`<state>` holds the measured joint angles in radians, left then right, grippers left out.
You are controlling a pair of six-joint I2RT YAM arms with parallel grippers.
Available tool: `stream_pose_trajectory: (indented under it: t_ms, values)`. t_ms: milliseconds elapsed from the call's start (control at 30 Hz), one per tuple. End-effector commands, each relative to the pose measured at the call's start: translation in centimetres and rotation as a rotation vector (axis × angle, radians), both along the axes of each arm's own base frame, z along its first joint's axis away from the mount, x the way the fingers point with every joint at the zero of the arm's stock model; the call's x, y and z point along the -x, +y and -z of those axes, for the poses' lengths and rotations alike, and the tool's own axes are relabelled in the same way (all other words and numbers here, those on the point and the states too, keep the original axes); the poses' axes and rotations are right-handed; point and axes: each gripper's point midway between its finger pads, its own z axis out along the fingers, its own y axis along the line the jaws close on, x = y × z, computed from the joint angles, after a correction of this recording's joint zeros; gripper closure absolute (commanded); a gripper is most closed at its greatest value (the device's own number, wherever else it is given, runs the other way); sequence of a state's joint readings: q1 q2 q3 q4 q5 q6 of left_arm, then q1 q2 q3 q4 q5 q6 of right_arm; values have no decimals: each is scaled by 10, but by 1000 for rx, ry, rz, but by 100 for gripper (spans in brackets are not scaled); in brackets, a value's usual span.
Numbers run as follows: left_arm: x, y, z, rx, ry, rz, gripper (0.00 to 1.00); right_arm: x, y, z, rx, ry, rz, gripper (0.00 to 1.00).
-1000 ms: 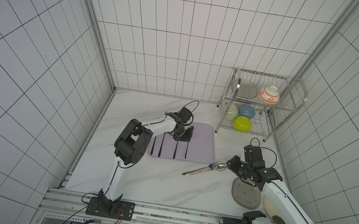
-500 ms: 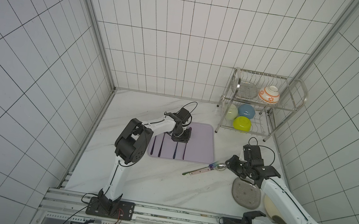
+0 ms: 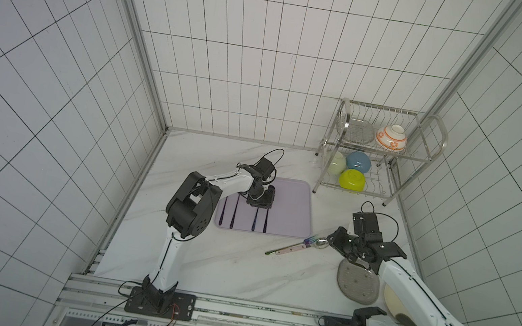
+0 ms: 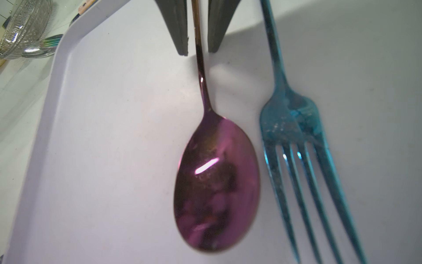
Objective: Set the spoon and fork side by side
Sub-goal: Place the spoon on the tray, then adjust the fork on the tray.
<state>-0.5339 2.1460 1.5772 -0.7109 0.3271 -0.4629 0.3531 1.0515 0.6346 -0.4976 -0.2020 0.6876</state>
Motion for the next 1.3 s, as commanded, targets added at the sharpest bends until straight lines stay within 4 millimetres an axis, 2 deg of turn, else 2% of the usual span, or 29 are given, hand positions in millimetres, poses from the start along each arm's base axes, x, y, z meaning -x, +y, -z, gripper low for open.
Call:
stream_pose_trajectory:
  t_ms: [0,167,267,400,467,500,600,700,767,867,900,967,1133,1267]
  values:
    - [-5,0,-23,28,-52,1,78,1,-3,-1,-1,-6,11,68]
    - [-9,3,-64,92,-108,-29,69,-2,-2,-8,17,-17,-19,64]
    - [-6,16,-88,110,-150,-52,60,-5,0,-13,34,-22,-27,63]
    - [6,56,-106,65,-191,-118,51,-8,9,-17,82,-32,-57,62]
    - [17,82,-105,29,-191,-166,48,-9,18,-19,117,-37,-88,62]
    - [24,100,-108,7,-198,-203,46,-11,28,-21,134,-43,-111,61]
    - [45,138,-106,-49,-195,-279,42,-17,53,-22,158,-44,-153,61]
    - [62,166,-109,-82,-205,-337,37,-26,88,-23,165,-58,-223,61]
    - [72,179,-111,-99,-216,-364,37,-30,117,-22,151,-64,-293,58]
    - [85,192,-114,-125,-238,-380,37,-35,165,-20,106,-70,-399,46]
    - [89,194,-118,-127,-252,-383,37,-37,179,-11,88,-47,-420,43]
    - [95,201,-121,-143,-271,-393,37,-49,206,-9,18,-41,-433,42]
    - [106,210,-124,-141,-305,-410,36,-75,253,-2,-44,-40,-457,42]
    - [113,214,-124,-146,-325,-413,36,-89,280,4,-59,-31,-481,42]
